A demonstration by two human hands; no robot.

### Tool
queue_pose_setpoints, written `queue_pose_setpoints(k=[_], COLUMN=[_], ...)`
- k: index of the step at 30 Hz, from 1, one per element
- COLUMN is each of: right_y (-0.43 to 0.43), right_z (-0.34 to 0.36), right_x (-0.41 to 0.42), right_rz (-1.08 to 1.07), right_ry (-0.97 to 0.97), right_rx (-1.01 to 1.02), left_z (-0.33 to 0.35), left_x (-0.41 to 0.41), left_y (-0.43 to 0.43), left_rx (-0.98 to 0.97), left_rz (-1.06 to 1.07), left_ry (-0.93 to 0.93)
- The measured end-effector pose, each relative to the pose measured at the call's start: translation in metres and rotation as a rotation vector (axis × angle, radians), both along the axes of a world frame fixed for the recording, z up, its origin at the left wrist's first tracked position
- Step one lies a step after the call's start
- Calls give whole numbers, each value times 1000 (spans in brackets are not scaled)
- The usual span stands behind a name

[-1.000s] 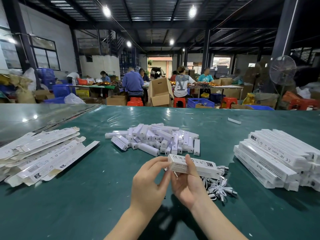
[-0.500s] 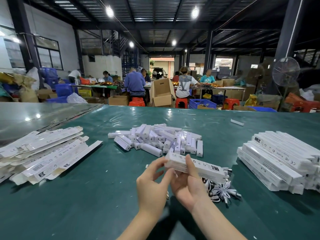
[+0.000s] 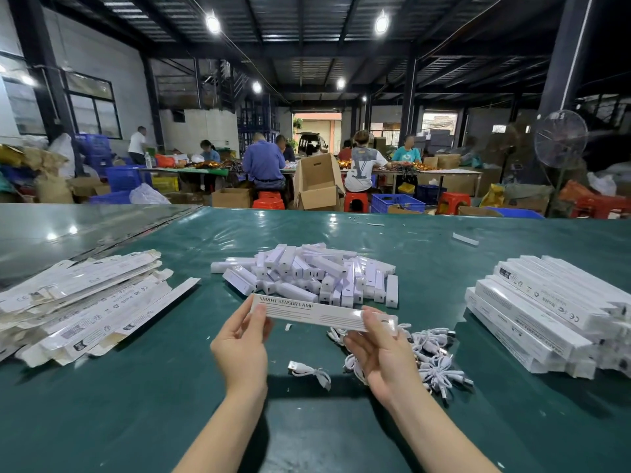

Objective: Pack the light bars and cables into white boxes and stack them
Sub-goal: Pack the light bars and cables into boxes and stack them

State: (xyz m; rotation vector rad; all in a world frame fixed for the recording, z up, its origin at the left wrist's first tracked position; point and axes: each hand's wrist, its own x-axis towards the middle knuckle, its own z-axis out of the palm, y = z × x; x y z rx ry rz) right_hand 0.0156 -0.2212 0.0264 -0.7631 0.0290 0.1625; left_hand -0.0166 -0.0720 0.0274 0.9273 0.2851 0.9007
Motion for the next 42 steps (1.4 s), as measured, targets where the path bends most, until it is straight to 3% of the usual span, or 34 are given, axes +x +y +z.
queue_pose_setpoints(k=[4,7,11,14,17,20,23,25,28,31,34,42], right_y=[-1,4,23,28,25,18,16,23,29,29,31,19], right_z=[2,2,3,6,9,17,21,16,8,1,-3,-3], right_x=[-1,-4,-11,-6,10,40,70,85,93,95,92,67], right_rz=[-18,1,108,60,-33,-186,-284,-198,19,122,58,-358], right_ry=[-20,-65,-239,-306,-294,-180,-352,-475,-434,-374,-388,-449], right_rx=[-3,-90,-401,-625,-877,-883,-1329,-1607,-1885,-2033,-2066,-1734], left_z=[-1,-1,0,0,0,4,5,4,1,-1,1,2], left_x=[-1,-1,-1,-3,-2,-3,-3,-3,-2,-3,-3,-1], left_y=[0,-3,-7,-10,-11,-5,2,1,-2,-3,-4,4], left_rx=[28,-59,-447,-478,-483,-567,-599,-630,-659,-659,-650,-599], left_rz=[12,-14,-316,-555,-545,-448,-416,-447,-491,-569,-693,-749], left_ry=[14,14,51,125,109,37,14,23,33,1,-7,8])
